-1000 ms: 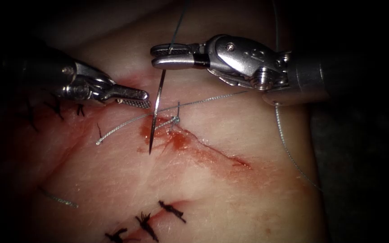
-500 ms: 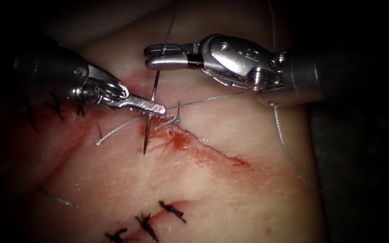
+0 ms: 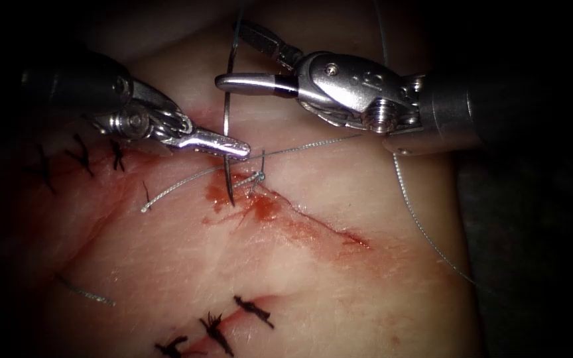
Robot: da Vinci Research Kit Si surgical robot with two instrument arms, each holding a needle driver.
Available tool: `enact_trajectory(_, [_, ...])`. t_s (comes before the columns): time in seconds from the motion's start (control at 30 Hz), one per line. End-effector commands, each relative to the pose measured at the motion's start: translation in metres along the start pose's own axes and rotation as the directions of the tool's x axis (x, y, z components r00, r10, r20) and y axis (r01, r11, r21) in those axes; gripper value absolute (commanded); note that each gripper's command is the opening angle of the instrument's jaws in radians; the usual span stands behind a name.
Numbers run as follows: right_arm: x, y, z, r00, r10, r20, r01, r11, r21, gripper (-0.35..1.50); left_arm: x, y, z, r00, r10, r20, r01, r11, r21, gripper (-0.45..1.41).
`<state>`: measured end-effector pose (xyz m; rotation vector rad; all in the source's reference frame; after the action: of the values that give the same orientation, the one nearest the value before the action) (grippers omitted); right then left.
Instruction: Wound Closure
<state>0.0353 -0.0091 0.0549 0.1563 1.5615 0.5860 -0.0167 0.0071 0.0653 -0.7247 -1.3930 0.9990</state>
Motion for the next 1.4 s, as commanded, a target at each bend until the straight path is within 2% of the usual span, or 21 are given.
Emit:
enact_trajectory(0.03, [0.0001,-0.0005,0.0008,0.999,0.007,0.04,-0.006,1.0,-0.024,1.25,0.0003,-0.0003,0.0004,1.0,0.001,-0.006,-0.001,1.0,0.0,-0.45])
enact_trajectory(0.1, [0.0001,-0.0005,0.0006,0.997,0.007,0.075,-0.005,1.0,-0.018,1.21,0.0003,-0.0002,0.0001,0.999,0.034,-0.013,-0.034,0.999,0.0,-0.45])
enact_trajectory(0.2, [0.0002,-0.0006,0.0001,0.995,0.065,0.076,-0.066,0.998,0.001,1.18,0.0004,-0.0003,-0.0002,0.998,0.058,-0.003,-0.058,0.998,0.0,-0.45])
enact_trajectory(0.27, [0.0002,-0.0007,-0.0002,0.994,0.083,0.077,-0.084,0.996,0.006,1.06,0.0005,-0.0004,-0.0004,0.996,0.087,0.011,-0.087,0.996,-0.001,-0.45])
enact_trajectory(0.47, [0.0002,-0.0007,0.0,0.99,0.118,0.079,-0.12,0.993,0.011,1.08,0.0004,-0.0006,-0.0001,0.978,0.193,0.074,-0.193,0.981,-0.011,-0.45])
enact_trajectory(0.53, [0.0001,-0.0007,0.0001,0.987,0.142,0.073,-0.145,0.988,0.043,1.09,0.0003,-0.0007,0.0002,0.973,0.213,0.085,-0.212,0.977,-0.014,-0.45])
enact_trajectory(0.87, [-0.0004,-0.0018,0.0003,0.978,0.192,0.086,-0.2,0.976,0.091,1.09,0.0004,-0.0008,0.0005,0.971,0.219,0.095,-0.219,0.976,-0.016,-0.45])
enact_trajectory(0.93, [-0.0005,-0.002,0.0003,0.975,0.203,0.091,-0.212,0.972,0.104,0.89,0.0004,-0.0008,0.0004,0.971,0.219,0.096,-0.219,0.976,-0.013,-0.45])
enact_trajectory(0.97, [-0.0004,-0.0021,0.0003,0.973,0.208,0.095,-0.219,0.968,0.12,0.44,0.0004,-0.0008,0.0004,0.971,0.219,0.096,-0.219,0.976,-0.013,-0.45])
enact_trajectory(1.3, [-0.0008,-0.0022,0.0002,0.974,0.205,0.101,-0.218,0.966,0.142,0.39,0.0004,-0.0006,0.0004,0.971,0.218,0.095,-0.217,0.976,-0.022,-0.45])
enact_trajectory(1.4, [-0.0008,-0.0021,0.0002,0.974,0.205,0.101,-0.218,0.966,0.141,0.27,0.0004,-0.0006,0.0004,0.971,0.218,0.095,-0.217,0.976,-0.022,-0.45])
